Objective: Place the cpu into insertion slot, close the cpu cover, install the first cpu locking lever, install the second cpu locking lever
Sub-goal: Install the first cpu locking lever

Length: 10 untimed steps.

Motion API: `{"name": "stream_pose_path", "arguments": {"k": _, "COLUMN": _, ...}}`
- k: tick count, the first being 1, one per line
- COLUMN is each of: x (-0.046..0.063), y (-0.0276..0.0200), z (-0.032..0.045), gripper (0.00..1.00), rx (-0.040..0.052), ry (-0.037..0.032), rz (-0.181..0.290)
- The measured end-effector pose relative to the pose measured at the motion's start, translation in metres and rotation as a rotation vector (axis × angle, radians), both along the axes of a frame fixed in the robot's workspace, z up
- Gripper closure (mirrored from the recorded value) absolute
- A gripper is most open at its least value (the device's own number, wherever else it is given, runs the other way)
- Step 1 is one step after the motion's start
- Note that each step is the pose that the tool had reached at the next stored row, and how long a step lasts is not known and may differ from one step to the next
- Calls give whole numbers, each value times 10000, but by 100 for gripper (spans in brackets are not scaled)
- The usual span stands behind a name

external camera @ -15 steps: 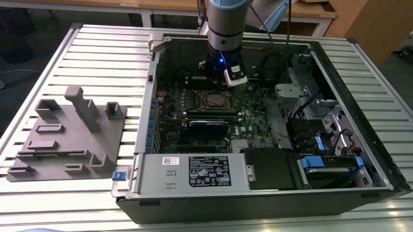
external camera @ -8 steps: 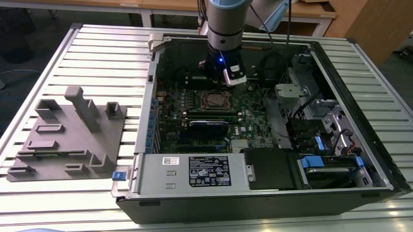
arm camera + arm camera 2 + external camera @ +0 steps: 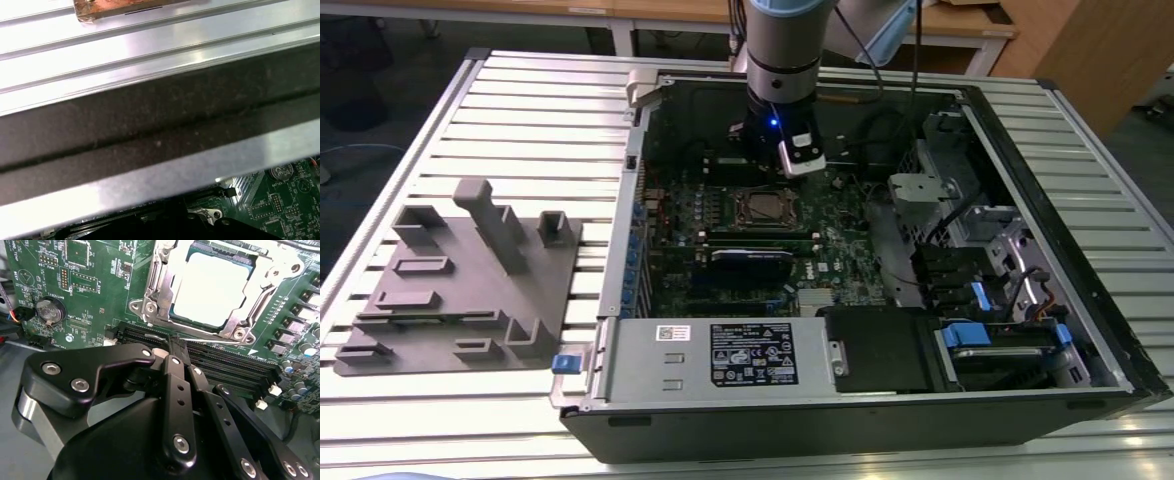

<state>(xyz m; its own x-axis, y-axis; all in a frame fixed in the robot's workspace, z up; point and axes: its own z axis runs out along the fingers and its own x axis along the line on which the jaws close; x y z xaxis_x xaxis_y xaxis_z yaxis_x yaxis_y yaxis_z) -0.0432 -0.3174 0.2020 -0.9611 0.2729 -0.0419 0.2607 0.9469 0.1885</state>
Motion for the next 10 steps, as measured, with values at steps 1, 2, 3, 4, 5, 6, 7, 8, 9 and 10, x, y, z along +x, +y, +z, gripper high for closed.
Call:
{"name": "stream_pose_path", "arguments": {"k": 1, "x": 0, "y": 1, "z": -2, "gripper": 89, "rx": -13, "ry": -9, "rz": -23}}
{"name": "stream_pose_path", "arguments": {"k": 2, "x": -1, "y": 1, "z": -4, "gripper": 89, "rx": -29, "ry": -39, "rz": -38}}
{"name": "stream_pose_path", "arguments": {"k": 3, "x": -1, "y": 0, "z": -7, "gripper": 89, "rx": -44, "ry": -79, "rz": -49}}
{"name": "stream_pose_path", "arguments": {"k": 4, "x": 0, "y": 0, "z": -11, "gripper": 89, "rx": -58, "ry": -121, "rz": -61}}
{"name": "stream_pose_path", "arguments": {"k": 5, "x": 0, "y": 0, "z": -14, "gripper": 89, "rx": -74, "ry": -162, "rz": -70}}
{"name": "stream_pose_path", "arguments": {"k": 6, "x": 0, "y": 0, "z": -17, "gripper": 89, "rx": -96, "ry": -197, "rz": -79}}
{"name": "stream_pose_path", "arguments": {"k": 7, "x": -1, "y": 0, "z": -20, "gripper": 89, "rx": -118, "ry": -231, "rz": -86}}
{"name": "stream_pose_path", "arguments": {"k": 8, "x": 0, "y": 0, "z": -22, "gripper": 89, "rx": -141, "ry": -263, "rz": -93}}
{"name": "stream_pose_path", "arguments": {"k": 9, "x": -1, "y": 0, "z": -22, "gripper": 89, "rx": -156, "ry": -284, "rz": -96}}
{"name": "stream_pose_path", "arguments": {"k": 10, "x": -1, "y": 0, "z": -22, "gripper": 89, "rx": -159, "ry": -294, "rz": -97}}
